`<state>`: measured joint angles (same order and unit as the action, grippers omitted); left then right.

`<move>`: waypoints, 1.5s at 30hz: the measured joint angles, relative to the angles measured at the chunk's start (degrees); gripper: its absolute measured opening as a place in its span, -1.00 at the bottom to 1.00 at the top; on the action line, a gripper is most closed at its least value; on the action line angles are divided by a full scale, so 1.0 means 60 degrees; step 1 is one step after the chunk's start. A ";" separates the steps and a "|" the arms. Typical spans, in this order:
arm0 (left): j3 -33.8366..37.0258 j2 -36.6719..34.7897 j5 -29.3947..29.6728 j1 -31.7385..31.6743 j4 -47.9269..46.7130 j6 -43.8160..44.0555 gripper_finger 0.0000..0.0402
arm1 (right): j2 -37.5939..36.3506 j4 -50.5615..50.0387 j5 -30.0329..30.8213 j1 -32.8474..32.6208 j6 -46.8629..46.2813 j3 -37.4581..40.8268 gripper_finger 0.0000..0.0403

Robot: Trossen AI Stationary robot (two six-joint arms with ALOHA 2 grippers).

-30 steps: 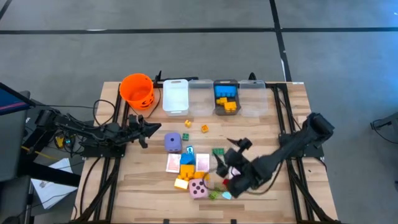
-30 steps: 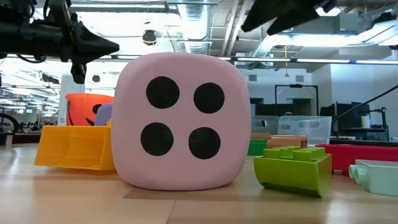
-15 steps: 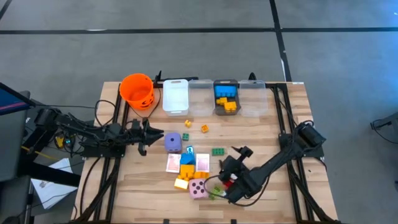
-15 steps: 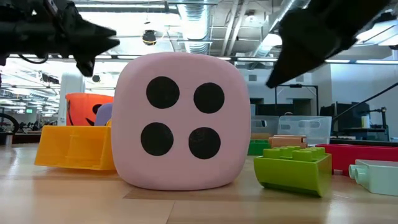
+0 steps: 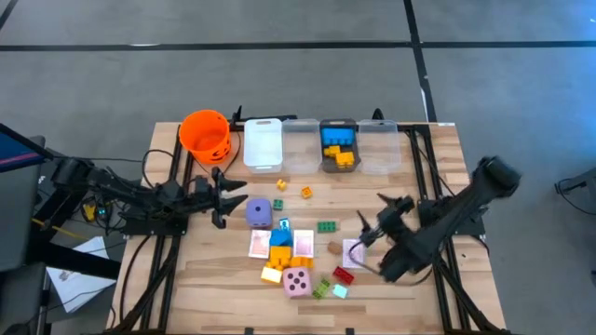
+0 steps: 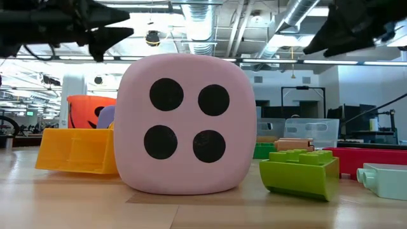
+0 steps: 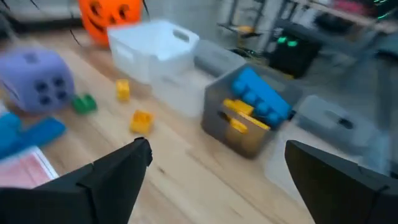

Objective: Pick & Place Toys
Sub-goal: Put the small green game piece into the right transparent bin

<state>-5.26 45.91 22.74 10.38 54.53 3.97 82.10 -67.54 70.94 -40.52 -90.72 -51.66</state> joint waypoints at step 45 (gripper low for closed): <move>-0.1486 0.4475 -0.0524 -0.1583 -0.0914 -0.0837 0.05 | 0.4873 2.1720 -0.5607 0.2730 1.1757 0.5210 0.52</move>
<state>-14.17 72.76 19.59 0.89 49.04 -1.05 111.34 62.78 37.30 -24.14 -20.18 -20.40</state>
